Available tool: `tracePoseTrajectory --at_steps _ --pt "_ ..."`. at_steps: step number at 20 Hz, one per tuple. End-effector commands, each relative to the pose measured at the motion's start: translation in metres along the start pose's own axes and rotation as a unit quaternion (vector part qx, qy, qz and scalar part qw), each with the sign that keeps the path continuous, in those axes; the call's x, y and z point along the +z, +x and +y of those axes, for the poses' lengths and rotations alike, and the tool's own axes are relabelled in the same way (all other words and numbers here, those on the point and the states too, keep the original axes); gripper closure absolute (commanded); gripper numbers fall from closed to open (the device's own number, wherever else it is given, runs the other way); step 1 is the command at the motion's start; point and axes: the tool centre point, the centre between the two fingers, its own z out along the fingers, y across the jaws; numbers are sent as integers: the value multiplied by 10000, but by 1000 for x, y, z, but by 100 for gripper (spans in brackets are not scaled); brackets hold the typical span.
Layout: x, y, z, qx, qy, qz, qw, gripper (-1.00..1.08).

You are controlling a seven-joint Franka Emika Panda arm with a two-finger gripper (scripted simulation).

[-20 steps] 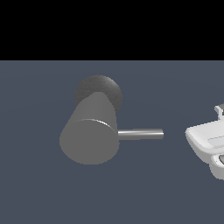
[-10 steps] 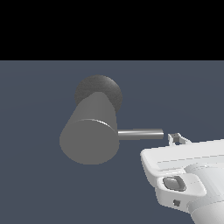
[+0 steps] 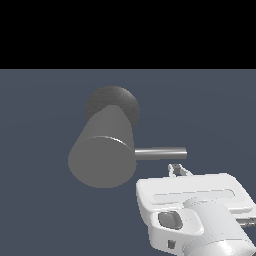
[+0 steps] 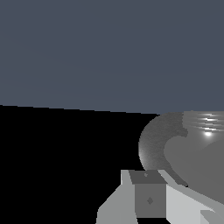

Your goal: Turn on the faucet by rotating a designated handle.

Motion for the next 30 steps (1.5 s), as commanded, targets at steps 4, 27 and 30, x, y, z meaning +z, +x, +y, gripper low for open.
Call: tracePoseTrajectory --at_steps 4,27,30 --pt "0 -3 8 262 2 2 9997 108" --pt "0 -59 0 266 1 2 9996 108" --pt "0 -65 -1 269 2 2 9996 108"
